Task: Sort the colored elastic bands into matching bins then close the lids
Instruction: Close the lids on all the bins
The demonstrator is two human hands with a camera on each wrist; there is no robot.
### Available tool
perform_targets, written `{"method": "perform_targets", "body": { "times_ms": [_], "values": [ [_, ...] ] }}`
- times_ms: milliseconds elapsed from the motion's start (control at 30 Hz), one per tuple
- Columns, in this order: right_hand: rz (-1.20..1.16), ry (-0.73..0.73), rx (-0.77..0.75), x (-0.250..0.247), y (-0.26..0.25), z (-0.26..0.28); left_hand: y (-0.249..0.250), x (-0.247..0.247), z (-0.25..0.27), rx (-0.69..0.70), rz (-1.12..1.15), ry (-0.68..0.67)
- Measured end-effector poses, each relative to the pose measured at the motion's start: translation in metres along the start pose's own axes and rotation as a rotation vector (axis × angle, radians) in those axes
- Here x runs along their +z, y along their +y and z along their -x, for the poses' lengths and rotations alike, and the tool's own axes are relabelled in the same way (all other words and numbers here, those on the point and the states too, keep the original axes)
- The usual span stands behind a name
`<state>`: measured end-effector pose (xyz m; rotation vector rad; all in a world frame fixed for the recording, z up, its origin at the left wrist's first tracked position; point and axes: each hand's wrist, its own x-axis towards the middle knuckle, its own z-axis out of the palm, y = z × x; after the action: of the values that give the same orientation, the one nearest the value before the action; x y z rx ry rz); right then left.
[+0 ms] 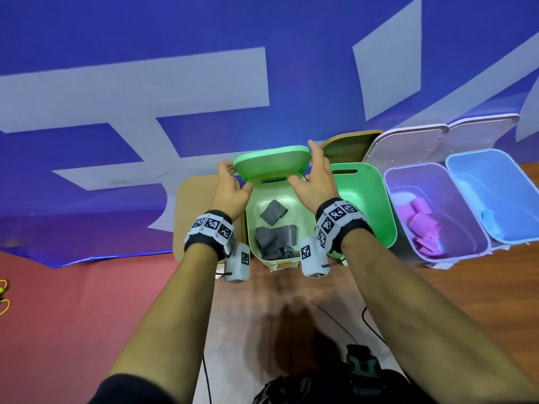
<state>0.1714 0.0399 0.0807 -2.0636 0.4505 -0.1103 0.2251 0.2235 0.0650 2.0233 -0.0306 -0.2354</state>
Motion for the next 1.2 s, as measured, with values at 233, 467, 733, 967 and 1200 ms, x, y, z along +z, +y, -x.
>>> {"method": "perform_targets", "body": {
  "times_ms": [233, 467, 733, 967, 1200],
  "values": [
    [0.000, 0.011, 0.041, -0.011, -0.008, 0.030, 0.007, -0.007, 0.041, -0.045, -0.024, -0.045],
    [0.042, -0.019, 0.119, -0.010, 0.017, 0.058, -0.012, 0.003, 0.069, -0.077, -0.027, -0.102],
    [0.158, -0.093, 0.215, -0.003, 0.041, 0.077, -0.039, 0.014, 0.093, -0.140, -0.192, -0.186],
    [0.259, -0.192, 0.270, 0.010, 0.060, 0.091, -0.056, 0.024, 0.102, -0.145, -0.394, -0.138],
    [0.306, -0.207, 0.262, 0.010, 0.071, 0.095, -0.062, 0.028, 0.106, -0.094, -0.484, -0.134]
  ]
}}
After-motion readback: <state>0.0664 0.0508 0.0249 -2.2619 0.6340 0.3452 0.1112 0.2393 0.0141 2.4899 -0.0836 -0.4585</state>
